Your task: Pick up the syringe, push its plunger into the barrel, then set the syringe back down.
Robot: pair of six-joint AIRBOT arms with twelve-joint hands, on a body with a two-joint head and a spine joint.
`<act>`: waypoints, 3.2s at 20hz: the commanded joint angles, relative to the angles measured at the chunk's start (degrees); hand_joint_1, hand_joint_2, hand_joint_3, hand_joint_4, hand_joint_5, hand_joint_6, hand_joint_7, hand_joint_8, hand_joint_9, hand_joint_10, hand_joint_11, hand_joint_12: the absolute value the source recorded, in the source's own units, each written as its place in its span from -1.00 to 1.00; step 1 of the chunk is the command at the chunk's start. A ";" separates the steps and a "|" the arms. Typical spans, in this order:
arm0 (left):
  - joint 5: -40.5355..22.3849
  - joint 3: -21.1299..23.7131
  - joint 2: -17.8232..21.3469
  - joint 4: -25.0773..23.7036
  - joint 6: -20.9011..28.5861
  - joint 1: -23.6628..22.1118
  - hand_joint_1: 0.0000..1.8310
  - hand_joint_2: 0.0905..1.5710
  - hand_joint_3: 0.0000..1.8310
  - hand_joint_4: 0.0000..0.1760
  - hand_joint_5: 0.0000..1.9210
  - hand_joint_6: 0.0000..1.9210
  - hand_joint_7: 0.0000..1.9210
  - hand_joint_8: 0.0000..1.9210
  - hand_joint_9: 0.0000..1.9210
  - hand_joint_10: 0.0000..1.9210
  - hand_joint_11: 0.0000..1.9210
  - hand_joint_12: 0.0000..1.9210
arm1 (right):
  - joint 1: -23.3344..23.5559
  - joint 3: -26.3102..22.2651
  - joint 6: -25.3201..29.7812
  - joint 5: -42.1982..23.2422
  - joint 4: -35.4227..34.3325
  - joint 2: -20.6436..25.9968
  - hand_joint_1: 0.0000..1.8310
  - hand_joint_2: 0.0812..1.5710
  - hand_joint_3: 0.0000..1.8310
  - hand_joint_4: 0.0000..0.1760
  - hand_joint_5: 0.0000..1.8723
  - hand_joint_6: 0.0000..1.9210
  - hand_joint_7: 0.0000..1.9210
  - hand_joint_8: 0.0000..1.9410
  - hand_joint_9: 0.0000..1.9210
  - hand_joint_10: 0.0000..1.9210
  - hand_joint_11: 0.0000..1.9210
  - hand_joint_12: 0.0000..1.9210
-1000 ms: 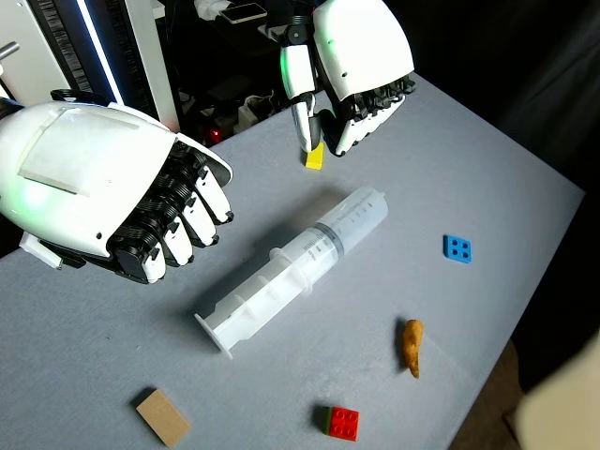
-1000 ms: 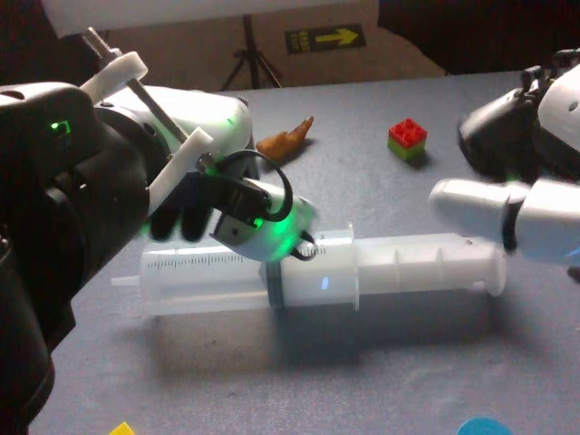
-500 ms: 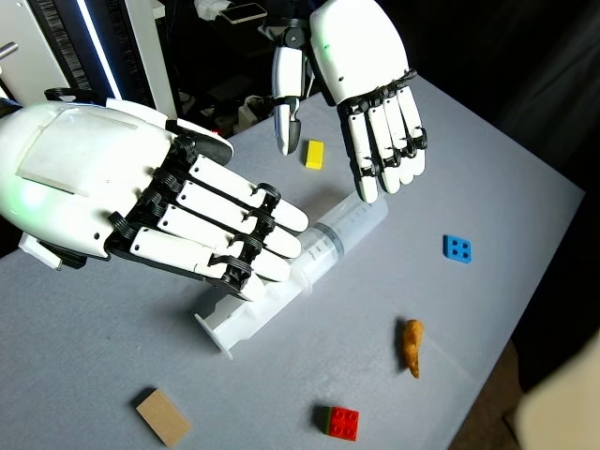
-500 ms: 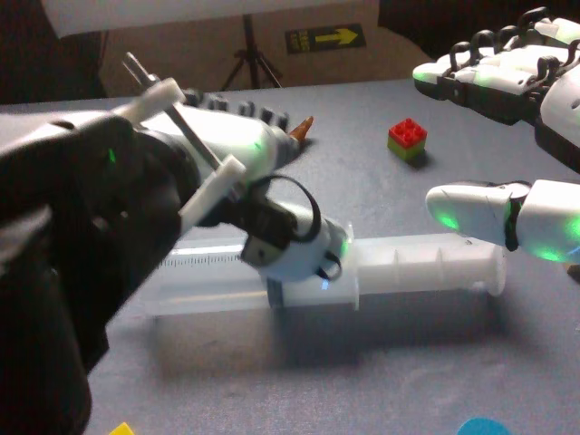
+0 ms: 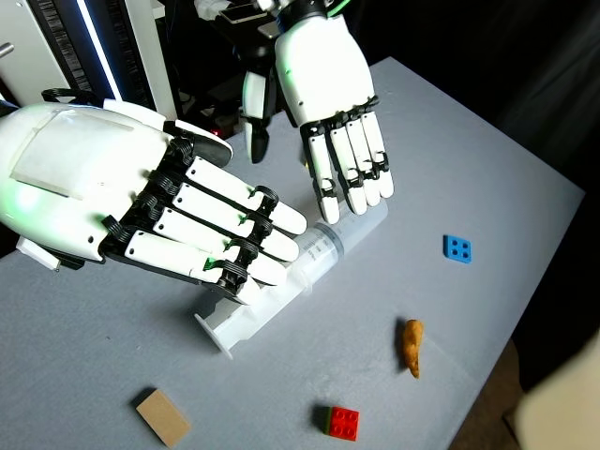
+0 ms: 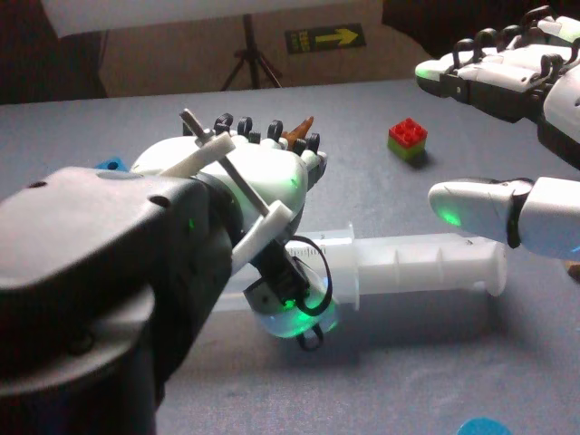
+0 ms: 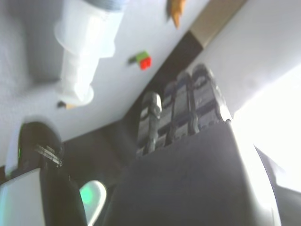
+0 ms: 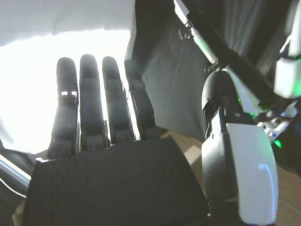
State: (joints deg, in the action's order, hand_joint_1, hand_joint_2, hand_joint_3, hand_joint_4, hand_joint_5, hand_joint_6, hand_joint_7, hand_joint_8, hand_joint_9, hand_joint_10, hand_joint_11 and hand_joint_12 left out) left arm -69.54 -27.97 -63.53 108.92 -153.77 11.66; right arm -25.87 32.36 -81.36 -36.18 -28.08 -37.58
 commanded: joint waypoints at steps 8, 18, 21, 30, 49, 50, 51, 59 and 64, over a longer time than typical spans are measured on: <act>-6.38 -2.48 -6.18 -9.88 5.05 4.66 -0.09 0.24 -1.00 -0.12 -0.93 -0.99 -1.00 -1.00 -1.00 -1.00 -1.00 -1.00 | 0.40 0.11 0.72 -6.79 1.62 0.42 -0.89 0.50 -1.00 -0.93 -0.72 -1.00 -0.72 -1.00 -0.69 -1.00 -1.00 -0.02; -12.25 -8.90 -13.42 -11.48 9.71 8.48 -0.24 0.30 -0.99 -0.06 -0.95 -0.99 -1.00 -1.00 -1.00 -1.00 -1.00 -1.00 | 0.43 0.12 1.82 -7.34 2.53 0.51 -0.84 0.48 -1.00 -1.00 -0.71 -1.00 -0.70 -1.00 -0.68 -1.00 -1.00 -0.08; -12.95 -10.34 -15.16 -11.48 9.71 8.78 -0.28 0.31 -0.99 -0.09 -0.98 -1.00 -1.00 -1.00 -1.00 -1.00 -1.00 -1.00 | 0.44 0.12 1.97 -7.43 2.58 0.51 -0.85 0.49 -1.00 -1.00 -0.72 -1.00 -0.71 -1.00 -0.70 -1.00 -1.00 -0.10; -12.89 -13.22 -15.65 -12.77 9.80 11.59 -0.23 0.27 -1.00 -0.09 -0.92 -0.99 -1.00 -1.00 -1.00 -1.00 -1.00 -1.00 | 0.50 0.12 2.37 -7.61 2.95 0.51 -0.91 0.53 -0.99 -1.00 -0.72 -1.00 -0.71 -1.00 -0.69 -1.00 -1.00 -0.08; -23.98 -10.80 -18.06 -23.19 10.91 17.63 -0.27 0.27 -1.00 -0.07 -0.93 -0.99 -1.00 -1.00 -1.00 -1.00 -1.00 -1.00 | 0.55 0.12 3.17 -7.85 3.80 0.73 -0.86 0.53 -1.00 -1.00 -0.69 -1.00 -0.68 -1.00 -0.68 -1.00 -1.00 -0.07; -23.97 -11.06 -18.55 -23.66 11.42 18.18 -0.27 0.26 -1.00 -0.06 -0.94 -1.00 -1.00 -1.00 -1.00 -1.00 -1.00 -1.00 | 0.56 0.12 3.19 -7.84 3.83 0.72 -0.88 0.53 -1.00 -1.00 -0.68 -0.99 -0.67 -0.99 -0.67 -1.00 -1.00 -0.06; -23.96 -11.50 -19.10 -24.02 11.50 18.46 -0.27 0.26 -1.00 -0.04 -0.94 -1.00 -1.00 -1.00 -1.00 -1.00 -1.00 -1.00 | 0.56 0.12 3.22 -7.84 3.86 0.72 -0.89 0.53 -1.00 -0.99 -0.67 -0.99 -0.66 -0.99 -0.66 -0.99 -1.00 -0.04; -24.09 -15.10 -21.67 -26.07 11.49 20.50 -0.28 0.28 -1.00 -0.15 -0.91 -0.99 -1.00 -1.00 -1.00 -1.00 -1.00 -1.00 | 0.57 0.12 3.39 -7.86 3.94 0.72 -0.88 0.51 -1.00 -0.92 -0.68 -1.00 -0.69 -1.00 -0.69 -1.00 -1.00 -0.10; -23.69 -16.98 -22.25 -26.75 11.78 22.12 -0.33 0.29 -1.00 -0.06 -0.93 -1.00 -1.00 -1.00 -1.00 -1.00 -1.00 -1.00 | 0.60 0.12 3.51 -7.92 3.98 0.72 -0.87 0.50 -1.00 -0.91 -0.66 -1.00 -0.66 -1.00 -0.67 -1.00 -1.00 -0.07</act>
State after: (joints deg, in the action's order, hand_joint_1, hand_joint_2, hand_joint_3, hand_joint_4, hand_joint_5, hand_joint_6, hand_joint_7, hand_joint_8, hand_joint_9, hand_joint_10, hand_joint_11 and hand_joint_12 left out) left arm -90.21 -45.17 -85.60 87.53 -141.73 33.93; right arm -25.98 32.40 -78.19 -37.06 -25.67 -37.34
